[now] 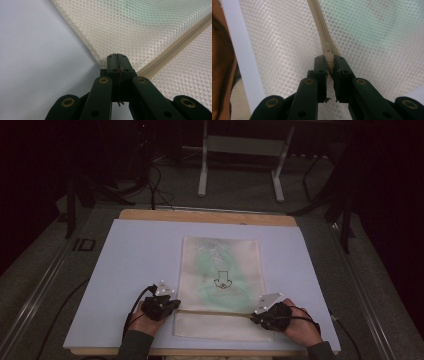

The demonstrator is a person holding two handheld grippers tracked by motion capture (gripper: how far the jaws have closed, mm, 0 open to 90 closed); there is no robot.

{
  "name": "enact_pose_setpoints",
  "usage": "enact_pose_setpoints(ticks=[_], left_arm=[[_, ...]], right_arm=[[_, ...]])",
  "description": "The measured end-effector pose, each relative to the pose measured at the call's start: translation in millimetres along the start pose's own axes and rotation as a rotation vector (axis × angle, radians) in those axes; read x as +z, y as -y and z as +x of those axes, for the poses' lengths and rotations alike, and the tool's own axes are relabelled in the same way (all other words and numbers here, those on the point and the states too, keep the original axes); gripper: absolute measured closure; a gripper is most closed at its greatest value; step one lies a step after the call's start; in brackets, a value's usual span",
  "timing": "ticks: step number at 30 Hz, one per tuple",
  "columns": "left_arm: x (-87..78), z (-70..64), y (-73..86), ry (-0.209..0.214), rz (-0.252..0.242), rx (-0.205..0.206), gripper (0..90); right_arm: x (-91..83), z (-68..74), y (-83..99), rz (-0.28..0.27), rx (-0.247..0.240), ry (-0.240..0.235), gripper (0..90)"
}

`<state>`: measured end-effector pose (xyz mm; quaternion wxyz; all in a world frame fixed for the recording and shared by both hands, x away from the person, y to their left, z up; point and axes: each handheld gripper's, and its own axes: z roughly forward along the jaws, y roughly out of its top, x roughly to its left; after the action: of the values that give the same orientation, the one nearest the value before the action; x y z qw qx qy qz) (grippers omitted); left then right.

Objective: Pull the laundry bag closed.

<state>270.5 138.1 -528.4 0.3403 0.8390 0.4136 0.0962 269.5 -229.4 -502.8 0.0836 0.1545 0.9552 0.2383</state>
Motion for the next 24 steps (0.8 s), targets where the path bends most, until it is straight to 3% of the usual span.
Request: enact_pose_setpoints(ticks=[24], left_arm=[[0.1,-0.1,-0.1,0.000,-0.001,0.000,89.5]], right_arm=[[-5.9,-3.5,9.7,-0.005,0.020,0.001,82.2]])
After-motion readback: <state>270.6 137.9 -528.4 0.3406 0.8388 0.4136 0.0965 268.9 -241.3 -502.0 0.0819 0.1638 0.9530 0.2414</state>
